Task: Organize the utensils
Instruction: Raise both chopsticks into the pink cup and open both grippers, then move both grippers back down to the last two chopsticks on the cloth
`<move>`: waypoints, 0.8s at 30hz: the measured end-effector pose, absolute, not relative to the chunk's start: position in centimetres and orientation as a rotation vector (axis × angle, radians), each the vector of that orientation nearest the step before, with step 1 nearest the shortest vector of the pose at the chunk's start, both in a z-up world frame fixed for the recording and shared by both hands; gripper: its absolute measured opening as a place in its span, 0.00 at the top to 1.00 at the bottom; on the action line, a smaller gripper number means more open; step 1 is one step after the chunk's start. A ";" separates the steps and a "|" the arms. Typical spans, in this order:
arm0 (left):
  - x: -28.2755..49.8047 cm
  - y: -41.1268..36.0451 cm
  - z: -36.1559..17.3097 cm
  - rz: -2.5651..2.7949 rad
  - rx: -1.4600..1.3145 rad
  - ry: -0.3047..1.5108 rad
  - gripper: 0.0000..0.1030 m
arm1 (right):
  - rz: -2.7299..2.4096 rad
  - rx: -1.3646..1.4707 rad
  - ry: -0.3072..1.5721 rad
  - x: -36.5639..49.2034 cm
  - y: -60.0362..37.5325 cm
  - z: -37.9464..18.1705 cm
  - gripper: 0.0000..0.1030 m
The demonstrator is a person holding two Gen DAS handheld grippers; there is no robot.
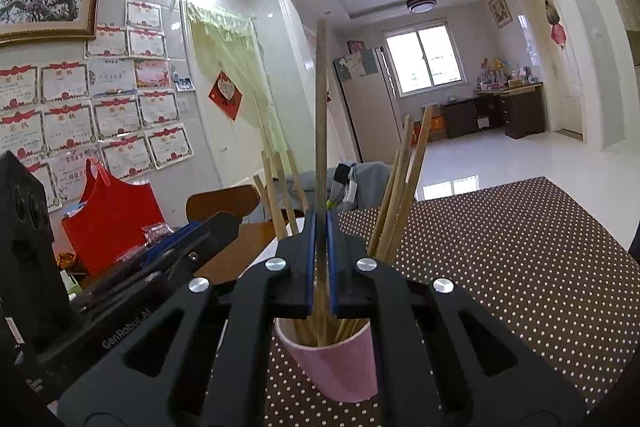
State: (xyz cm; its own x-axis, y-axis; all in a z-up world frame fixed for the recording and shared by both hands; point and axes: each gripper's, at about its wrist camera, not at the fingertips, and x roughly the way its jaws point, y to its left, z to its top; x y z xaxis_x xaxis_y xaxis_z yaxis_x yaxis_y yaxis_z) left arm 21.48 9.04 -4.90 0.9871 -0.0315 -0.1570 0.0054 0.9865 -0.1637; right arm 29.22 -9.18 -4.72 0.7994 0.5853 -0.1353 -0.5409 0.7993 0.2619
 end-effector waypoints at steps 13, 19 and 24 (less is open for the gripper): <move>20.1 9.4 -5.2 0.037 -0.131 0.303 0.54 | 0.563 0.165 0.289 27.8 -8.5 -6.2 0.92; 18.4 9.0 -4.5 0.024 -0.149 0.291 0.44 | 0.521 0.195 0.267 26.6 -9.7 -5.5 0.54; 17.2 8.5 -4.1 0.017 -0.139 0.291 0.43 | 0.498 0.211 0.262 25.4 -11.2 -5.1 0.49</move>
